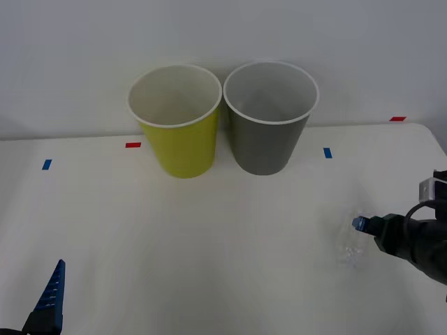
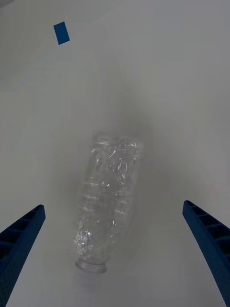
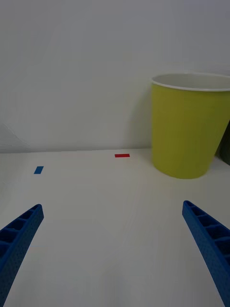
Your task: Put cans in the gray bin and PET bottles in the light green bin.
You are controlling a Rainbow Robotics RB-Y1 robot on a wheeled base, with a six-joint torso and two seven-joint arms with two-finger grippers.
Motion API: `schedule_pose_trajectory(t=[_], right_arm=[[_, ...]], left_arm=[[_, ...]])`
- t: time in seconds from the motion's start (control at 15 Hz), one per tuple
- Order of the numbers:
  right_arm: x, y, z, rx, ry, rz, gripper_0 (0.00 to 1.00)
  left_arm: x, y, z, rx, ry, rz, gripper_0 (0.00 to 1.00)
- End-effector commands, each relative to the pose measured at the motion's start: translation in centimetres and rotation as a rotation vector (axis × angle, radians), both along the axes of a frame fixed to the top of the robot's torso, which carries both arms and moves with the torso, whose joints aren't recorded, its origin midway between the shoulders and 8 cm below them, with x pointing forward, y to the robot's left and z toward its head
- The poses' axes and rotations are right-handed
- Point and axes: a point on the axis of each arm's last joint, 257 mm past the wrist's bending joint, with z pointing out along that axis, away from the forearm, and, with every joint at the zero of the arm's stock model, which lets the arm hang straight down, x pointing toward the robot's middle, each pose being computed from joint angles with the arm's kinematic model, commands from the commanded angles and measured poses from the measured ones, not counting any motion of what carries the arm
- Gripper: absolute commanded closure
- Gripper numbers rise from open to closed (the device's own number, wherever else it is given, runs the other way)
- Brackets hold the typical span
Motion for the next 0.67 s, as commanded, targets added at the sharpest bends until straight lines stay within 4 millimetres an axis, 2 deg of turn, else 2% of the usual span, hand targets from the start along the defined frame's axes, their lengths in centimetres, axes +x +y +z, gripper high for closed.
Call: schedule_pose_trajectory(t=[0.07, 0.33, 0.53, 0.67], right_arm=[[1.2, -0.6, -0.9, 0.022, 0.048, 0.011, 0.00], [2.0, -1.5, -1.5, 0.071, 0.141, -0.041, 0.00], [2.9, -1.4, -1.7, 0.141, 0.175, -0.068, 0.00], [3.3, -1.8, -2.4, 0.164, 0.216, -0.075, 0.00]], left_arm=[[0.0, 0.0, 0.0, 0.000, 0.000, 0.000, 0.00], [0.0, 0.0, 0.0, 0.000, 0.000, 0.000, 0.00], [0.0, 0.0, 0.0, 0.000, 0.000, 0.000, 0.00], [0.0, 0.0, 0.0, 0.000, 0.000, 0.000, 0.00]])
